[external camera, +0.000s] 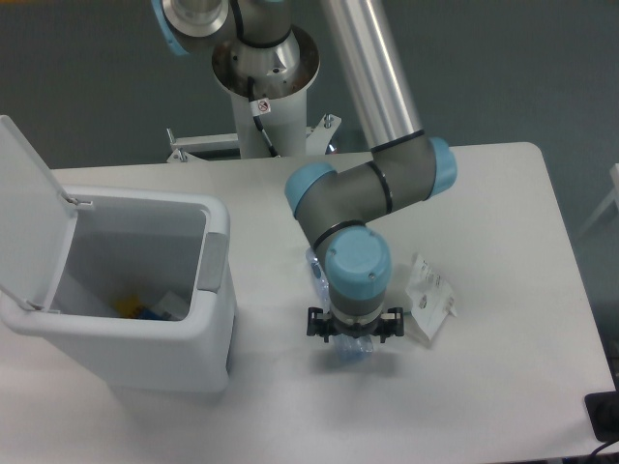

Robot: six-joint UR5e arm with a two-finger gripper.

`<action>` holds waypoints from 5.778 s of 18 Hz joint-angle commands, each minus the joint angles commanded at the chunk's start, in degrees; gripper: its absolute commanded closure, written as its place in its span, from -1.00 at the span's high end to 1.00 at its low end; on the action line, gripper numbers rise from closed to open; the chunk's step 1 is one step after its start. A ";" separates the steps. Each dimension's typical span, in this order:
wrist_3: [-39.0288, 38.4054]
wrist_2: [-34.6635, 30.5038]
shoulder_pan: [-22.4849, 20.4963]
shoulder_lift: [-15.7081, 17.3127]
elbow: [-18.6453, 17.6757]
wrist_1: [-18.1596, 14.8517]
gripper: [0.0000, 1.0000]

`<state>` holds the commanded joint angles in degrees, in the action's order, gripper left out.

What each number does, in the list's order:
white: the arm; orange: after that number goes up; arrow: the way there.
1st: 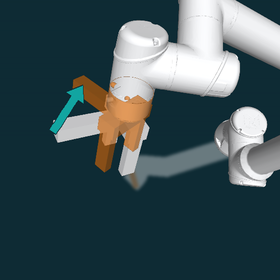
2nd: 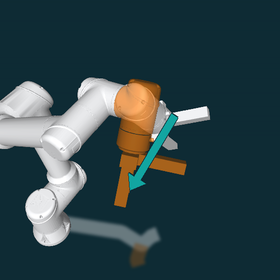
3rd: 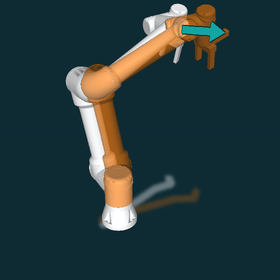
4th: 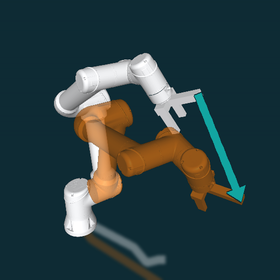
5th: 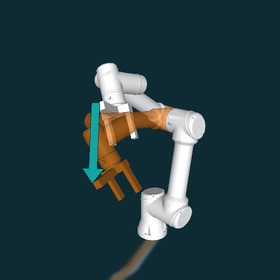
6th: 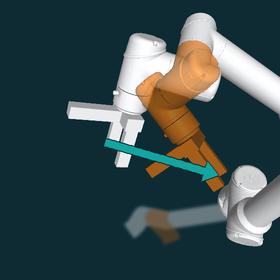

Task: Place the trash in the trash can
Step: 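Close the gripper around the bottle's middle, then lift the bottle and carry it over the open trash can, then open the gripper to drop the bottle into the can, then move the open gripper back over the white wrapper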

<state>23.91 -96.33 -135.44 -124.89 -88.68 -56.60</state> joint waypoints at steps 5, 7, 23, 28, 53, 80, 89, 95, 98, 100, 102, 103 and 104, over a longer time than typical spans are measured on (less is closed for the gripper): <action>-3.34 -0.09 0.09 -0.97 0.96 0.00 0.23; -3.61 -0.09 0.09 -0.79 1.14 0.00 0.11; -3.61 7.37 -5.09 2.46 7.20 -0.88 -0.03; -4.48 15.97 -7.73 5.35 10.10 -0.79 -0.03; -8.36 60.47 -7.31 17.39 19.52 6.06 -0.03; -4.22 58.80 2.38 21.35 5.10 12.57 1.00; -3.78 58.71 -8.77 21.35 1.85 12.30 1.00; -3.78 53.90 -13.45 19.95 0.88 12.22 1.00; -3.87 43.97 -13.62 19.42 -0.34 12.04 1.00; -3.87 41.84 -13.62 19.25 -1.23 11.87 1.00; -3.78 39.48 -13.62 19.33 -2.98 11.43 1.00; -3.78 38.16 -13.54 19.42 -3.60 11.34 1.00; -3.78 36.67 -13.45 19.42 -3.95 11.25 1.00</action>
<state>20.13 -59.66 -148.89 -105.47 -92.63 -45.35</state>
